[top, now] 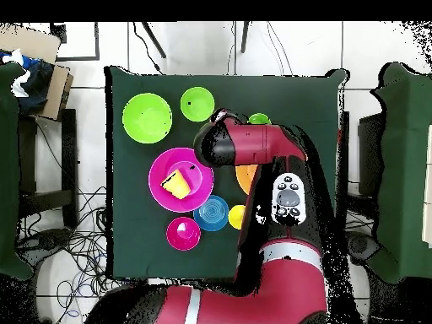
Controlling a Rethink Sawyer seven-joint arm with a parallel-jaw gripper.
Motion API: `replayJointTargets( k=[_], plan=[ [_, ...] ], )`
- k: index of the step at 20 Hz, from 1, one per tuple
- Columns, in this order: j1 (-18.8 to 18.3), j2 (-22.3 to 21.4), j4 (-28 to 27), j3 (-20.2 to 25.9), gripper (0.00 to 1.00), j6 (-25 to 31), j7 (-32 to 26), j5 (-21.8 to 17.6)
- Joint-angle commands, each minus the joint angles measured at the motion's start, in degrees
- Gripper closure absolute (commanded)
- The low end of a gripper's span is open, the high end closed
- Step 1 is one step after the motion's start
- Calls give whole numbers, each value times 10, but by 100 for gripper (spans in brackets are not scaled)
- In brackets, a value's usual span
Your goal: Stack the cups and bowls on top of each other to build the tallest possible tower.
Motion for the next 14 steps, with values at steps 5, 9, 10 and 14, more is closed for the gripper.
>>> replayJointTargets(
  k=[5, 9, 10, 14],
  plan=[
    [-39, 31, -10, 87, 0, 60, -141, -62],
    [-49, 27, -1, 92, 0, 55, -146, -73],
    [-50, 27, 0, 93, 0, 53, -143, -75],
    [-47, 30, -4, 95, 0, 53, -130, -84]
  ],
)
